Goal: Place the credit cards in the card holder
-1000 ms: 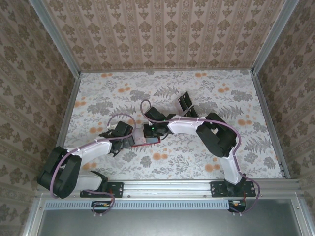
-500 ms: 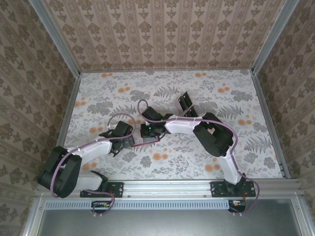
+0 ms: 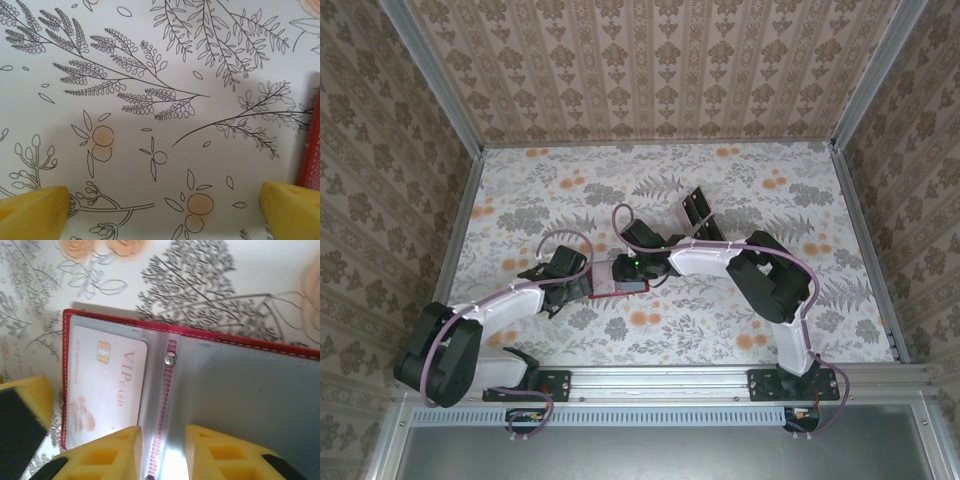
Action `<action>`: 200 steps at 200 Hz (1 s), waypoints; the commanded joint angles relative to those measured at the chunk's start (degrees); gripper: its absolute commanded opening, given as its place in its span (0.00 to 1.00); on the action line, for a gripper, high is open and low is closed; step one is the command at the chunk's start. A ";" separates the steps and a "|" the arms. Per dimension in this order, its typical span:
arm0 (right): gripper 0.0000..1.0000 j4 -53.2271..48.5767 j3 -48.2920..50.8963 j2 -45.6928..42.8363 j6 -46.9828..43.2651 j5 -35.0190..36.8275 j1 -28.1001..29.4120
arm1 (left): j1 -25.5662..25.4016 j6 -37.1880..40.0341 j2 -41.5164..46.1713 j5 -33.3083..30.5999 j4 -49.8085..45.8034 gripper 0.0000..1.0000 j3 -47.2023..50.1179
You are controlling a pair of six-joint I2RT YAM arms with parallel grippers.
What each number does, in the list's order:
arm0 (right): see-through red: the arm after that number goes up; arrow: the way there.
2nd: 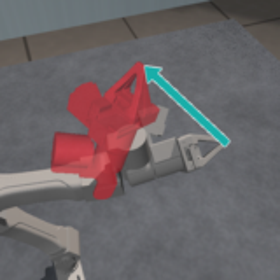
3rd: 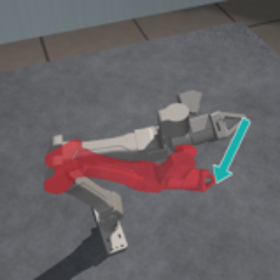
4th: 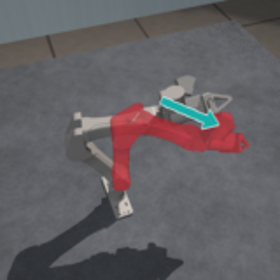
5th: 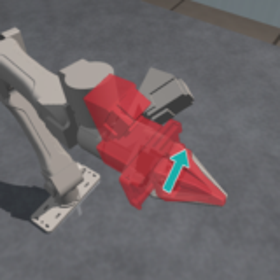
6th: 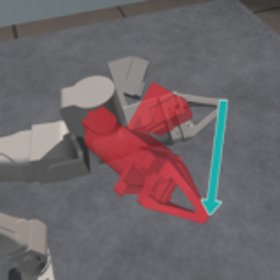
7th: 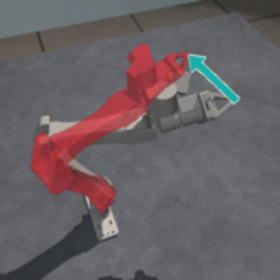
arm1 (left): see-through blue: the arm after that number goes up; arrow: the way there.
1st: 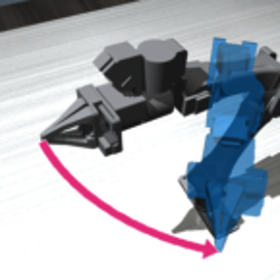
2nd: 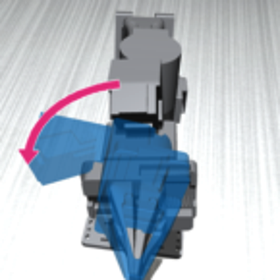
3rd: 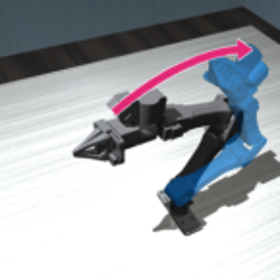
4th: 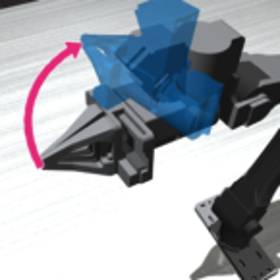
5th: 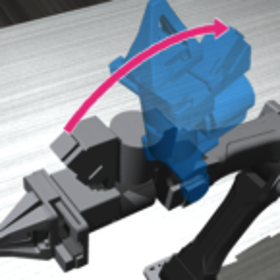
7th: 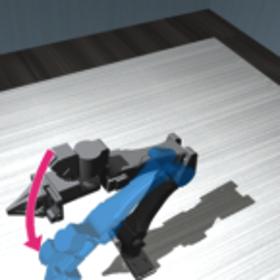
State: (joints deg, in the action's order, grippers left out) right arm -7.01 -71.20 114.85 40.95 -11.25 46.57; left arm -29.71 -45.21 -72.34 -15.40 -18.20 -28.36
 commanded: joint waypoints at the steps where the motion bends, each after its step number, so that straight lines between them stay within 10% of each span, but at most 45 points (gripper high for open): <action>1: 0.28 1.42 3.01 -1.16 1.29 -1.05 -0.73 | 1.20 1.74 2.03 5.91 2.19 1.00 0.44; 200: 0.10 0.24 -1.86 0.93 0.01 -2.78 0.58 | 3.26 2.32 2.73 4.94 -1.80 1.00 -0.47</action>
State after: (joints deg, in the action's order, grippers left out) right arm -4.60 -71.13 113.34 41.74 -12.84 46.78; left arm -26.85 -43.27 -69.06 -8.58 -18.00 -28.25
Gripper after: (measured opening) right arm 0.105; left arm 0.997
